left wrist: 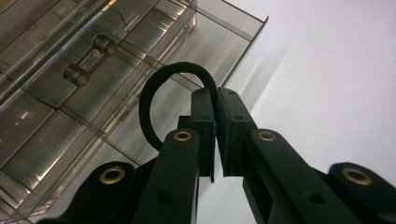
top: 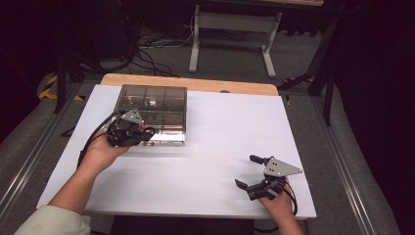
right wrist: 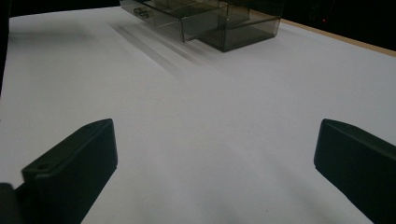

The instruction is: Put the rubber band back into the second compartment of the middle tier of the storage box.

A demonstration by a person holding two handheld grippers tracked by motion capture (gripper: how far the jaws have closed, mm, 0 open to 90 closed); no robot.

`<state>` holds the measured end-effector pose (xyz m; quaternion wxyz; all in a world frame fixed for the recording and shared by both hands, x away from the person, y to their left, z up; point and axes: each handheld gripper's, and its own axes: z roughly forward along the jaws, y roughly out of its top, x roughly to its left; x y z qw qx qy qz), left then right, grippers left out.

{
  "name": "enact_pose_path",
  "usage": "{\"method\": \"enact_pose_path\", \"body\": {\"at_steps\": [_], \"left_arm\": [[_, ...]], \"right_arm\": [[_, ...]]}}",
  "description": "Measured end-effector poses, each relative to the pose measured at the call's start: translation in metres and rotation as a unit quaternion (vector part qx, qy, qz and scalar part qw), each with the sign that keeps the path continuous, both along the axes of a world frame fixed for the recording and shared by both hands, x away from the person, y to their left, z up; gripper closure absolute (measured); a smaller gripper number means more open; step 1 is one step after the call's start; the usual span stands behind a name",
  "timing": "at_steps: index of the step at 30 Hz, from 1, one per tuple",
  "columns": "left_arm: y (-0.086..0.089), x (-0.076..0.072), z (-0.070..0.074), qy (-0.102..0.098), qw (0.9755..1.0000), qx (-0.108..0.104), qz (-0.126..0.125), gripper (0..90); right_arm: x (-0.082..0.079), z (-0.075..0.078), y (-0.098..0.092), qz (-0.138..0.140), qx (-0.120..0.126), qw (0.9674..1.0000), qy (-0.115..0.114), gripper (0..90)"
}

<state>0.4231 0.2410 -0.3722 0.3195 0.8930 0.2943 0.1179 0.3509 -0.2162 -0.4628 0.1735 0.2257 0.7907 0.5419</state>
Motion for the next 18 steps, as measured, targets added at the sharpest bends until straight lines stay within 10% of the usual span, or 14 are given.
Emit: {"method": "enact_pose_path", "body": {"at_steps": [18], "left_arm": [[-0.005,0.017,-0.007,0.006,0.9998,0.01,0.019,85.9]], "right_arm": [[0.0,0.0,0.0,0.0,-0.001,1.0,-0.002,0.0]]}}
